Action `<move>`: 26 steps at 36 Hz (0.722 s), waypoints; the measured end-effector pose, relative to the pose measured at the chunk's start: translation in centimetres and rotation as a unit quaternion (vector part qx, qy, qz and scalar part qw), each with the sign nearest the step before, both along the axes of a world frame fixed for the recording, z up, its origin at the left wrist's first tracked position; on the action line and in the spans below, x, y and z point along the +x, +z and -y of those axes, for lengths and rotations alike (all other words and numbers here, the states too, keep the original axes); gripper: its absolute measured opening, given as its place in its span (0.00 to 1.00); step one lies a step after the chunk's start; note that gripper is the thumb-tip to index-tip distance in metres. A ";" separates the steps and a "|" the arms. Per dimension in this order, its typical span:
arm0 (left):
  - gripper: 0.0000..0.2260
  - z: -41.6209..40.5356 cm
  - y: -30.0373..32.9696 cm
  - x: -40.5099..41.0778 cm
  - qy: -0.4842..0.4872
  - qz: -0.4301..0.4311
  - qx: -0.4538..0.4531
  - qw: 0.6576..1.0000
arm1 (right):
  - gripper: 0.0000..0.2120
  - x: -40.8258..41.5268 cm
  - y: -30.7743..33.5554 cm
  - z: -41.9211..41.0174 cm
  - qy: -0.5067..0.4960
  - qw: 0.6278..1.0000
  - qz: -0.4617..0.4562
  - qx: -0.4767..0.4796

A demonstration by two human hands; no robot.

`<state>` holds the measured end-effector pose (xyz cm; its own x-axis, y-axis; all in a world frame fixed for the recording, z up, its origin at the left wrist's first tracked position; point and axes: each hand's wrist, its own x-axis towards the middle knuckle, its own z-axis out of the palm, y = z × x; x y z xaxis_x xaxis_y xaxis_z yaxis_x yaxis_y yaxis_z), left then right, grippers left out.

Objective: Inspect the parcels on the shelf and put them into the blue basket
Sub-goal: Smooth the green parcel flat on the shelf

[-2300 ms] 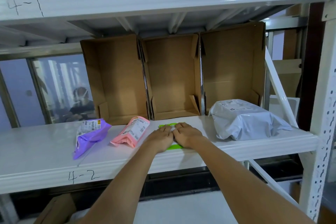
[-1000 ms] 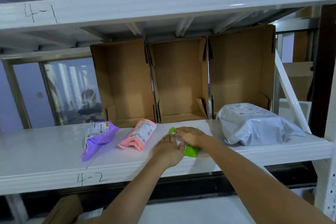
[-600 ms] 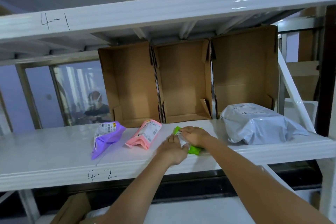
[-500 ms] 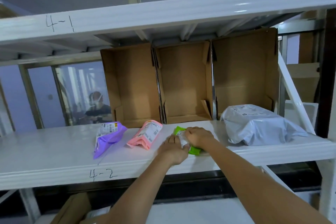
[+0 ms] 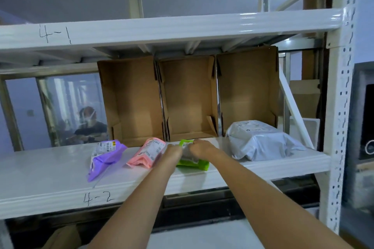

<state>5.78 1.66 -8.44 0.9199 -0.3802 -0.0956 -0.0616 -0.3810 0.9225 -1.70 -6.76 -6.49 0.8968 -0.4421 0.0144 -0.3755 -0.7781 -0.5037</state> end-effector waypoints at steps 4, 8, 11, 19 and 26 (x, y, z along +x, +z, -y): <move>0.10 -0.1 1.1 0.5 0.058 -0.190 -0.363 0.910 | 0.32 0.0 0.0 0.0 -0.029 0.978 0.083 0.190; 0.16 -0.1 2.3 -0.6 0.026 -0.142 -0.339 0.930 | 0.40 0.3 -0.1 -0.5 0.016 0.880 0.173 0.442; 0.19 0.4 2.3 -1.2 -0.032 -0.024 -0.216 0.976 | 0.20 0.7 -0.7 0.0 -0.012 0.834 0.200 0.513; 0.12 1.6 -1.1 -1.6 -0.181 0.108 0.091 0.973 | 0.08 -1.8 -1.9 3.5 -0.143 0.981 0.130 -0.021; 0.13 2.4 0.4 -1.5 -0.130 0.009 -0.137 0.982 | 0.12 -1.8 -1.7 4.4 -0.132 0.972 0.167 -0.101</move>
